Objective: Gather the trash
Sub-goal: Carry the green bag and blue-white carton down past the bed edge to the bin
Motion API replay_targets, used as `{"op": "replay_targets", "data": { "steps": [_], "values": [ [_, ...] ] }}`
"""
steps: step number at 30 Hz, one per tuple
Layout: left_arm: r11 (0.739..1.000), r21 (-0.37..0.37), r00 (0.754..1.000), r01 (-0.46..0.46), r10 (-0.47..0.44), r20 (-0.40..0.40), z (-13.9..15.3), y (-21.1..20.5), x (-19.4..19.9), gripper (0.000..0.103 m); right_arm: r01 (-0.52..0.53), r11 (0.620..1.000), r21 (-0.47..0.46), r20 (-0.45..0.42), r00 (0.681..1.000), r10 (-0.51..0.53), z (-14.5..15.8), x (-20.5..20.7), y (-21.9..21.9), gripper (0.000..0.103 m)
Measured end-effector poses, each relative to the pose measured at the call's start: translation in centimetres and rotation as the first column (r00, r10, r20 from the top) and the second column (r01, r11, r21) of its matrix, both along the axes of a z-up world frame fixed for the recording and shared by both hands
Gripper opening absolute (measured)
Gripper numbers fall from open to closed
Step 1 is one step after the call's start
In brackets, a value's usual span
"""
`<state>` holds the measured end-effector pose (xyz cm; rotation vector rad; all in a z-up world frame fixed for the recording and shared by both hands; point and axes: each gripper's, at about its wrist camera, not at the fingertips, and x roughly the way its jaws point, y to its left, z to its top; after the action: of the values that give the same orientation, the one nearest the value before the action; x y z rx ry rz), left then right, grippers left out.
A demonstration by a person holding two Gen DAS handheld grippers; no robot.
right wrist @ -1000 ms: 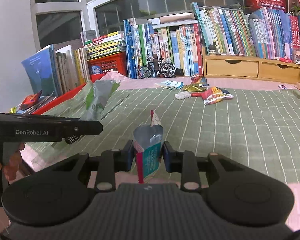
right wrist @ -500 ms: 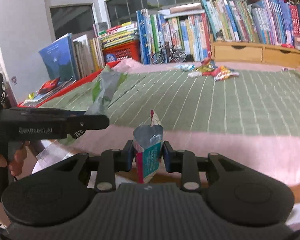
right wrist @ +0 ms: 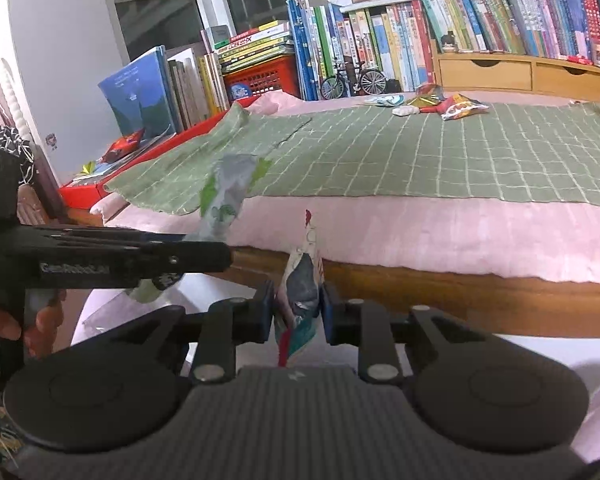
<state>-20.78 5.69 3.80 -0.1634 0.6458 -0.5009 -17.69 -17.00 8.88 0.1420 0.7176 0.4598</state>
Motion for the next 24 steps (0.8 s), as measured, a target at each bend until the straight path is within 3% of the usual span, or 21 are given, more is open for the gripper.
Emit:
{"op": "replay_targets", "data": {
  "steps": [11, 24],
  "values": [
    [0.998, 0.045, 0.995, 0.039, -0.035, -0.094, -2.2, 0.1, -2.6, 0.030, -0.008, 1.000, -0.029, -0.081, 0.997, 0.005, -2.3, -1.1, 0.2, 0.028],
    [0.995, 0.056, 0.963, 0.084, -0.066, -0.261, -7.3, -0.5, -2.2, 0.030, -0.013, 0.996, -0.083, -0.178, 0.984, -0.002, -5.2, -2.2, 0.7, 0.028]
  ]
}}
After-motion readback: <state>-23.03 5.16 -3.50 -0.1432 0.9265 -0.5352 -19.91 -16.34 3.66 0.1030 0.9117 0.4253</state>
